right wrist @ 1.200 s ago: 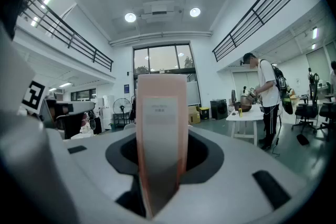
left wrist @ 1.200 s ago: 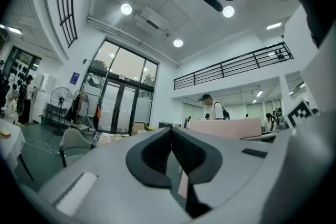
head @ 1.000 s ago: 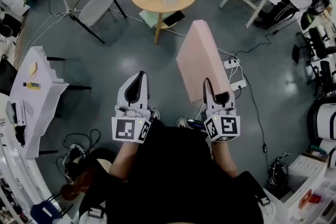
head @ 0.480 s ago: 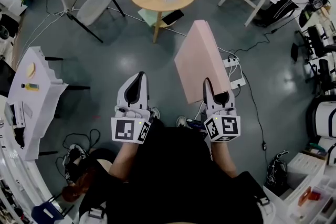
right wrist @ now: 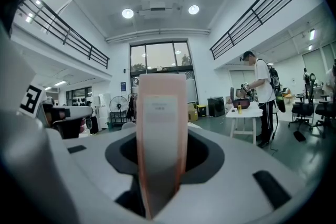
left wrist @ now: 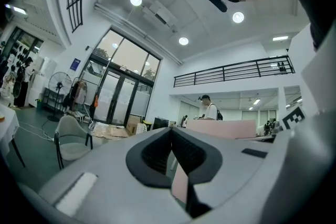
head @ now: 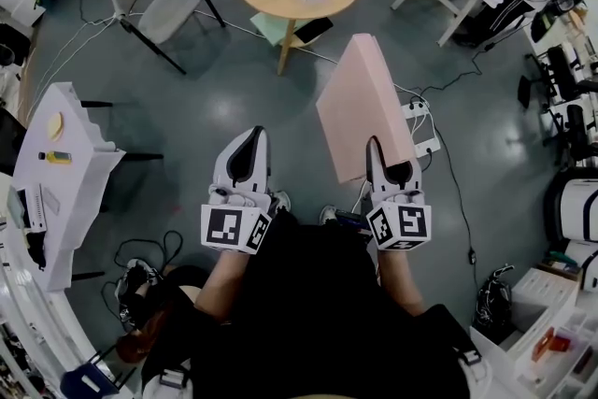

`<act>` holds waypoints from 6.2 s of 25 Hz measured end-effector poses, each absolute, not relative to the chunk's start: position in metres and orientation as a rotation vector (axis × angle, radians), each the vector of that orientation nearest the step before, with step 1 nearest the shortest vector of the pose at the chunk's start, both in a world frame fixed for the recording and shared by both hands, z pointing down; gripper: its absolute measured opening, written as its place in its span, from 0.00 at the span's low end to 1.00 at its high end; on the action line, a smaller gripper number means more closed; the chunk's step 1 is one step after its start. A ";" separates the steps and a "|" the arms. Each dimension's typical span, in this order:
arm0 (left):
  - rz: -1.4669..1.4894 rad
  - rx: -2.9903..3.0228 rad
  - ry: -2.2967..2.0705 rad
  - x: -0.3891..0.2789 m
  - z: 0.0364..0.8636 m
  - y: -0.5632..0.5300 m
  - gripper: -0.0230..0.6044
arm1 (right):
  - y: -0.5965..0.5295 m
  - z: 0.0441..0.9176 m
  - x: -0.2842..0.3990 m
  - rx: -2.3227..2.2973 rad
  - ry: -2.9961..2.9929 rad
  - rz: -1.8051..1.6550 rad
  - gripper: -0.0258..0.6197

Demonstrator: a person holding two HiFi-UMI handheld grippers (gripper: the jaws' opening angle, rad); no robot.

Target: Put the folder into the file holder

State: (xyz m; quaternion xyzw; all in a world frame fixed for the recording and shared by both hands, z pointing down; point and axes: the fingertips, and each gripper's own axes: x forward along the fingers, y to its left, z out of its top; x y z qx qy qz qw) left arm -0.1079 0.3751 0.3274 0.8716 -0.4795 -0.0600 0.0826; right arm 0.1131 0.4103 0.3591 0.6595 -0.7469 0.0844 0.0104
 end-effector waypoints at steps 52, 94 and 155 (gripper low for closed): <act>-0.127 2.611 -1.476 -0.018 0.343 0.080 0.05 | 0.095 0.366 0.190 1.949 -2.419 0.232 0.26; -0.154 2.628 -1.401 0.004 0.348 -0.166 0.04 | -0.139 0.342 0.190 2.040 -2.436 0.137 0.26; -0.130 2.698 -1.130 0.003 0.375 -0.303 0.04 | -0.301 0.399 0.144 2.096 -2.454 -0.054 0.25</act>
